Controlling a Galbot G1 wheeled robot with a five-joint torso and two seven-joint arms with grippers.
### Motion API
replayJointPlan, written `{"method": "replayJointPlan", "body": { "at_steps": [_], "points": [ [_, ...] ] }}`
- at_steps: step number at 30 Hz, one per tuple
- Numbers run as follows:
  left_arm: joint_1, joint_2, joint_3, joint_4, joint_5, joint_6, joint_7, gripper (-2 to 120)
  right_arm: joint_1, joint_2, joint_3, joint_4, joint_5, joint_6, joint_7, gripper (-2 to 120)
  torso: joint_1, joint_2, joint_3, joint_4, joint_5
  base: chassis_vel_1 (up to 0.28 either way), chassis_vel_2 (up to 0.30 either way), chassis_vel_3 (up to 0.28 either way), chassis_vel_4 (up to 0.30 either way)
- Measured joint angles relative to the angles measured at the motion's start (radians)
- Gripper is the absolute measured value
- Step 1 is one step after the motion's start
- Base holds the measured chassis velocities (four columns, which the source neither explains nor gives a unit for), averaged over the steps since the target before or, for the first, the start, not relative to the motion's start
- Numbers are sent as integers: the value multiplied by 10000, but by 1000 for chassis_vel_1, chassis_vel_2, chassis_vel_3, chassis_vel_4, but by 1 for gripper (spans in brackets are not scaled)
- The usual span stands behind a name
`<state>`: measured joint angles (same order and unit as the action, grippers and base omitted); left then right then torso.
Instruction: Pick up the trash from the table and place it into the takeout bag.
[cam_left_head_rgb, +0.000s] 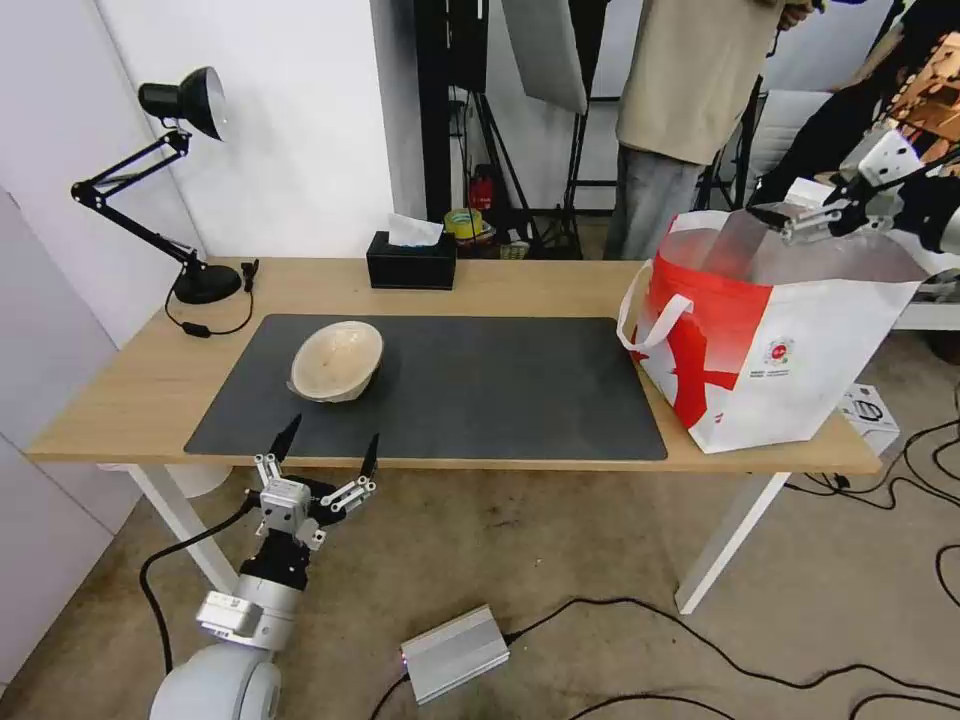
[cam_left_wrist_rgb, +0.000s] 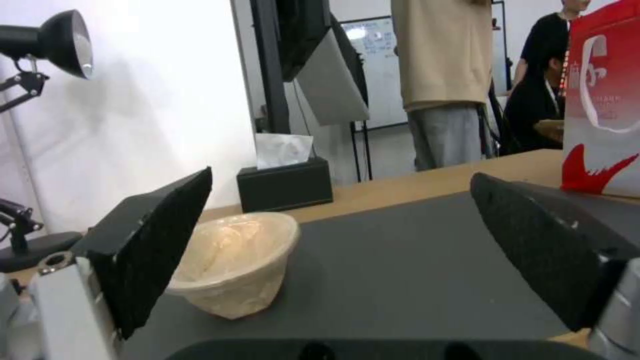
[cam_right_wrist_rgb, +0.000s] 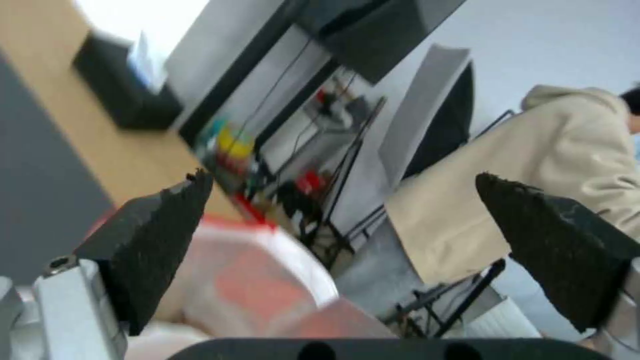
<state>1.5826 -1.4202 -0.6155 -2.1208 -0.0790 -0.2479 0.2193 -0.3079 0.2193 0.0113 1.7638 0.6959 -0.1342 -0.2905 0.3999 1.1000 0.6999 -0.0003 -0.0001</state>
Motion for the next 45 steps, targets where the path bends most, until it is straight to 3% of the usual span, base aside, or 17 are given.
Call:
{"method": "replayJointPlan", "body": {
  "at_steps": [6, 14, 24, 35, 45],
  "points": [
    [69, -43, -79, -94, 18, 4, -15, 100, -346, 587, 76, 737, 1125, 464, 1674, 100, 0, 0, 1, 5, -1, 0, 0, 0, 0],
    [116, -141, -149, -144, 29, 5, -53, 100, -1014, 1563, 349, 1228, 1190, 1064, 2729, 100, 1, 0, 1, 5, -1, 0, 0, 0, 0],
    [154, -233, -218, -172, 45, 5, -82, 100, -3278, 2860, 1860, 1752, 511, 1509, 3335, 100, 1, 0, 1, 3, 1, 0, 0, 0, 0],
    [155, -351, -255, -203, 66, -4, -102, 100, -5531, 3759, 3202, 2234, -546, 2155, 3344, 100, 0, 0, 1, 3, 0, 0, 0, 0, 0],
    [157, -445, -201, -288, 192, -3, -125, 100, -7752, 5093, 4623, 2845, -1730, 2665, 3278, 100, 1, 1, 0, 2, 1, 0, 0, 0, 0]
  ]
}}
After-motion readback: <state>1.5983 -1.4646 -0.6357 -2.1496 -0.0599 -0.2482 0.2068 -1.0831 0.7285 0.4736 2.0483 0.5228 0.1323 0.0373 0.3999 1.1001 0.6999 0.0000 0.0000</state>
